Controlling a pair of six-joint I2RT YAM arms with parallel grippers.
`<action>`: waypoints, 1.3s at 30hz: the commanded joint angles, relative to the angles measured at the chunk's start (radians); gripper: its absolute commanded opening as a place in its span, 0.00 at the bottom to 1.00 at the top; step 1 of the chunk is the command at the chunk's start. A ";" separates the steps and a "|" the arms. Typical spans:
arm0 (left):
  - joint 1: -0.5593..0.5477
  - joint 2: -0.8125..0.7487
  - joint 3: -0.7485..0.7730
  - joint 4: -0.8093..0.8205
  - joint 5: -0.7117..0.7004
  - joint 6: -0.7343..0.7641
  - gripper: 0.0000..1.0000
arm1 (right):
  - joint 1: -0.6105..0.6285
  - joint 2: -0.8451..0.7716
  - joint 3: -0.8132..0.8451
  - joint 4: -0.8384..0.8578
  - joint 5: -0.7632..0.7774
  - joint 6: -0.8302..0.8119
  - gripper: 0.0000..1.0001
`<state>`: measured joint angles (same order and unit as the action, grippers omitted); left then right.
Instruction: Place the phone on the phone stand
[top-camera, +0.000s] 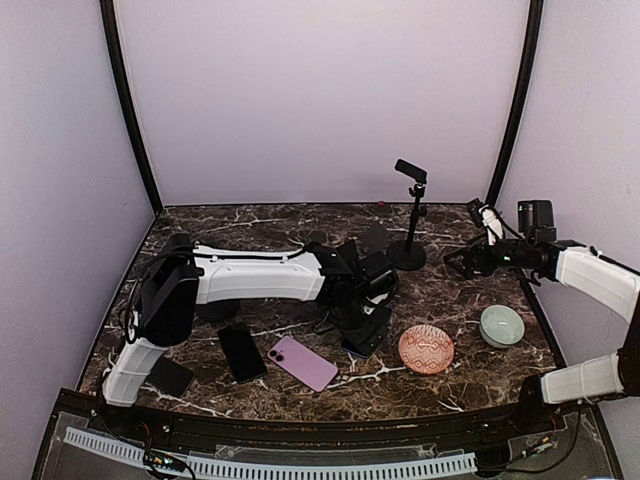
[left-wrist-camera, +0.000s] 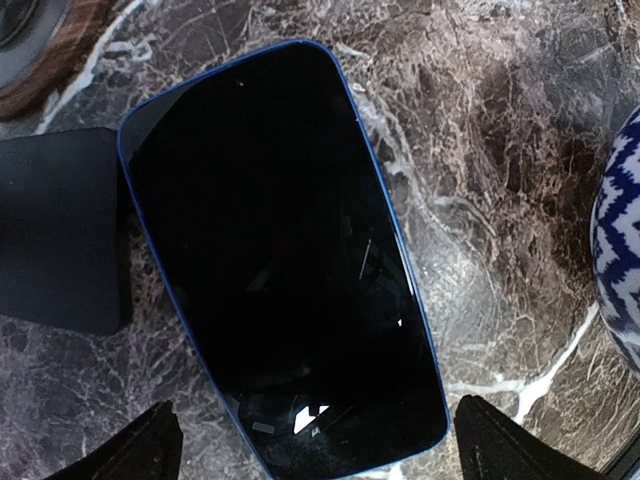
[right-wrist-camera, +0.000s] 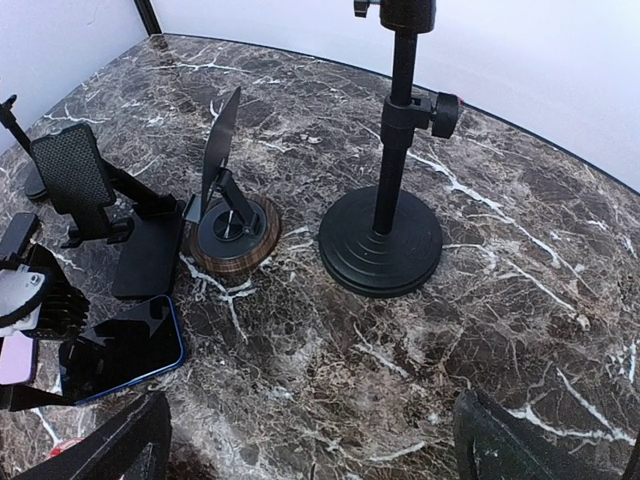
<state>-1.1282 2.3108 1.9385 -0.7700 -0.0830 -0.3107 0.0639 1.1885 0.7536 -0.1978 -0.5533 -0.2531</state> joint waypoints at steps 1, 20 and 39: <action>-0.001 0.012 0.054 -0.058 0.053 -0.019 0.98 | 0.005 -0.001 0.018 0.017 0.015 -0.011 0.99; -0.001 0.094 0.166 -0.186 0.044 -0.018 0.98 | 0.013 0.010 0.025 0.009 0.029 -0.018 0.98; -0.001 0.122 0.237 -0.415 0.079 0.025 0.79 | 0.017 0.017 0.026 0.008 0.044 -0.024 0.98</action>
<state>-1.1267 2.4569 2.1632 -1.0473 -0.0307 -0.3099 0.0742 1.1980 0.7536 -0.2028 -0.5182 -0.2691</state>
